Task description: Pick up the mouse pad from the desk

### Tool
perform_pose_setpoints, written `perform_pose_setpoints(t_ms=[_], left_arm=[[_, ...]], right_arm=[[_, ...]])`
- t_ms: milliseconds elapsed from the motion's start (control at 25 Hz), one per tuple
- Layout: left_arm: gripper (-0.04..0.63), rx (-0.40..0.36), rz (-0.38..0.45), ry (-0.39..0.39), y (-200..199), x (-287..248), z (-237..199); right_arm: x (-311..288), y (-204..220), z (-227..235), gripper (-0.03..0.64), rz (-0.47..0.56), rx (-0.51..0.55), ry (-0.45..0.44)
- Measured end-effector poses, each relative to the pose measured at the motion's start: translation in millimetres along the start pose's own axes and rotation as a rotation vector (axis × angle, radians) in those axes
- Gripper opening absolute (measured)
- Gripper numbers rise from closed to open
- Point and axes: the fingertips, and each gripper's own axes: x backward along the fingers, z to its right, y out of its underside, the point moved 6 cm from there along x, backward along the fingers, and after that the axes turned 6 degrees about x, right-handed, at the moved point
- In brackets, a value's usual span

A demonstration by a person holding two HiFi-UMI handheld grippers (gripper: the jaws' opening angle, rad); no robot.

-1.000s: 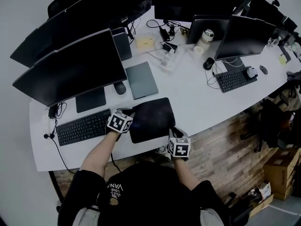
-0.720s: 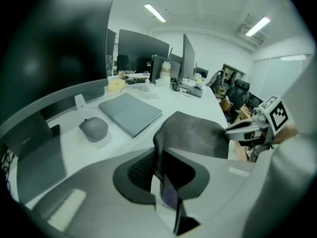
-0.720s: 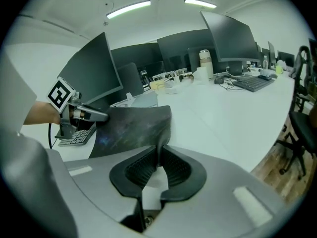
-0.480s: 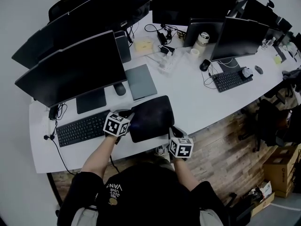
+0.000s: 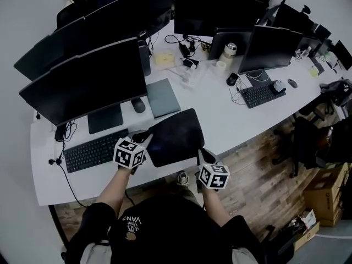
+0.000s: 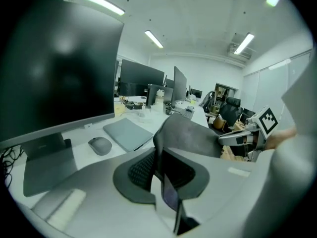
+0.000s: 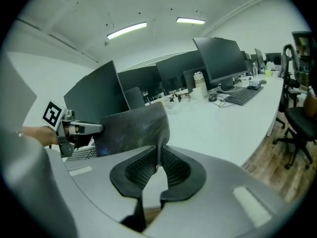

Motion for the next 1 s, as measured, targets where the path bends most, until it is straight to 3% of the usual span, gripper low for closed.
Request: perform_pose_setpoints(t_ms=[480,1000], left_arm=[[0.041,0.027,0.163,0.03,-1.5,73.3,17.3],[0.041,0.051,0.188,0.071,30.7,112.9,35.5]], right_arm=[[54.4,-11.9,-43.4,0.041,0.128,0.006,-0.022],[91.4,10.2,-67.7,0.04,0.146,0.011,-0.006]])
